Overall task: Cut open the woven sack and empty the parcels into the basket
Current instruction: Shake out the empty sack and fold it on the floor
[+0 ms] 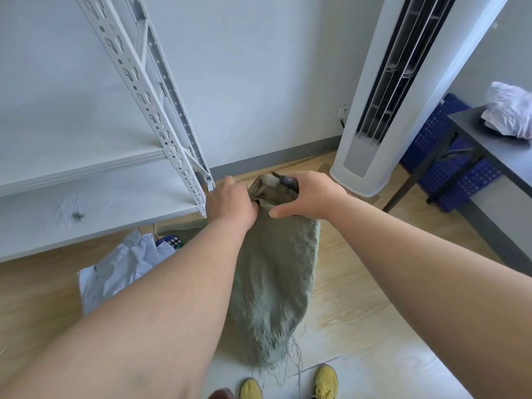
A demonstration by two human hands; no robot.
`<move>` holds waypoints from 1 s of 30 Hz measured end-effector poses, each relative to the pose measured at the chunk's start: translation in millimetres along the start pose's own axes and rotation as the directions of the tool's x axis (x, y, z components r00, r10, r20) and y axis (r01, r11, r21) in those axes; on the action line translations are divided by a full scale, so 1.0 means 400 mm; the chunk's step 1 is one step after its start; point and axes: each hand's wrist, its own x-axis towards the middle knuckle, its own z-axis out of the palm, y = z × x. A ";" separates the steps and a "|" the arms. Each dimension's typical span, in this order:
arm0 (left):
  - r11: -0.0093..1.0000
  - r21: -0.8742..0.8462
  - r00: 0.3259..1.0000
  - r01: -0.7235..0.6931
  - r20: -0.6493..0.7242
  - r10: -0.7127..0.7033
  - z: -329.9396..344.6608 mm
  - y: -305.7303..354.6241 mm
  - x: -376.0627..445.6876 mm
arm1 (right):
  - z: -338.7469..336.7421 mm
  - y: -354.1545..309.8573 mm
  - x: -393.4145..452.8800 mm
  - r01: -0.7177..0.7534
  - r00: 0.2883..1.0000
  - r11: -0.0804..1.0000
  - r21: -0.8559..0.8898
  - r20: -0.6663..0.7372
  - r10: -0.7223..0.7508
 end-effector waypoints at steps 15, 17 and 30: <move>0.999 -0.022 0.958 0.024 0.287 -0.017 0.014 -0.116 -0.037 | 0.007 0.027 -0.018 -0.333 0.874 0.902 -0.274 -0.449 0.187; 0.997 -0.047 0.987 0.068 0.152 -0.060 0.014 -0.116 -0.039 | 0.023 0.001 -0.014 -0.273 0.894 0.910 -0.312 -0.432 0.120; 0.951 -0.263 0.981 -0.165 0.061 0.187 -0.046 -0.074 -0.066 | 0.114 -0.083 -0.012 -0.221 0.948 0.973 -0.063 -0.249 0.199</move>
